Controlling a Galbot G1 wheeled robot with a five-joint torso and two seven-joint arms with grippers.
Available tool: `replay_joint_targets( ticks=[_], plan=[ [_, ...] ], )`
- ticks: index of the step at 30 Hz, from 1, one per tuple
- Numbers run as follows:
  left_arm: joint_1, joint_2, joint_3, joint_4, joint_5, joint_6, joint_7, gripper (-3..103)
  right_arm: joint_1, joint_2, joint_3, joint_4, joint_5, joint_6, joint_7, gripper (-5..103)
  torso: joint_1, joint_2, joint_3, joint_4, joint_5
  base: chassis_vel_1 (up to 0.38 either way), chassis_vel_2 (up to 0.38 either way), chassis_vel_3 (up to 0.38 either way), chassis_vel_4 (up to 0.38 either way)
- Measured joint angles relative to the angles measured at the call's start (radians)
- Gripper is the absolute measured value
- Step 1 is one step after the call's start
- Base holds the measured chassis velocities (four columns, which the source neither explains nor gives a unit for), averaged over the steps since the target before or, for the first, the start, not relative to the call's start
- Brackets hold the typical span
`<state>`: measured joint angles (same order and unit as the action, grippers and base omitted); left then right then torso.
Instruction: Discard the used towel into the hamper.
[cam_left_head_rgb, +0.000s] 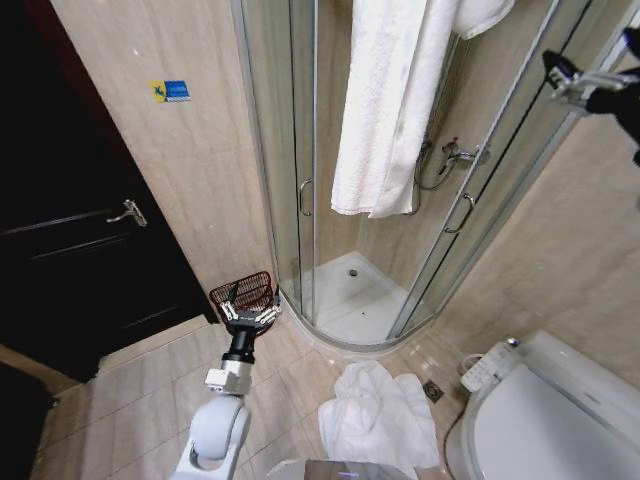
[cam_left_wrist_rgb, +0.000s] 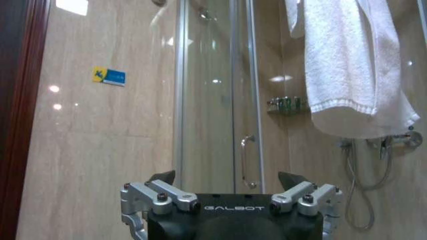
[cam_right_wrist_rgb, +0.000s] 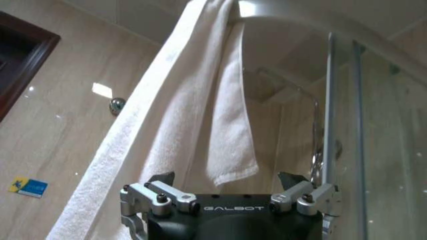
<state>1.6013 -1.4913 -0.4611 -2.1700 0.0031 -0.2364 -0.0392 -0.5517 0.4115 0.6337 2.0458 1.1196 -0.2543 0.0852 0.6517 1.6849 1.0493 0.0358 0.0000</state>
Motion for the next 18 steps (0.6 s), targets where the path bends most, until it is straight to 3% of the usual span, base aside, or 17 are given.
replay_joint_targets(
  ticks=[3,7,8,13,18],
  plan=[
    [0.005,0.0,-0.004,-0.004,0.001,0.0,-0.001,100,0.095,0.022,-0.087,-0.033,-0.009,0.01,0.004,100,0.0,0.0,0.0,0.0,-0.0001,0.0,0.0,0.0,0.0],
    [0.007,-0.003,-0.01,-0.012,0.003,0.0,-0.003,100,0.343,0.107,-0.297,-0.087,-0.017,0.039,0.039,100,0.0,0.0,0.0,-0.0004,-0.0005,0.0,0.0,0.0,0.0],
    [0.007,-0.003,-0.01,-0.012,0.003,0.0,-0.003,100,0.343,0.107,-0.297,-0.087,-0.017,0.039,0.039,100,0.0,0.0,0.0,-0.0004,-0.0005,0.0,0.0,0.0,0.0],
    [0.012,0.003,-0.021,-0.02,0.001,0.002,-0.008,100,0.598,0.227,-0.509,-0.155,-0.029,0.041,0.097,100,0.0,0.0,0.0,0.0001,-0.0002,0.0,0.0,0.0,0.0],
    [0.011,0.008,-0.033,-0.02,-0.006,0.004,-0.012,100,0.756,0.306,-0.633,-0.234,-0.041,0.023,0.149,100,0.0,0.0,0.0,-0.0002,-0.0008,0.0,0.0,0.0,0.0]
  ],
)
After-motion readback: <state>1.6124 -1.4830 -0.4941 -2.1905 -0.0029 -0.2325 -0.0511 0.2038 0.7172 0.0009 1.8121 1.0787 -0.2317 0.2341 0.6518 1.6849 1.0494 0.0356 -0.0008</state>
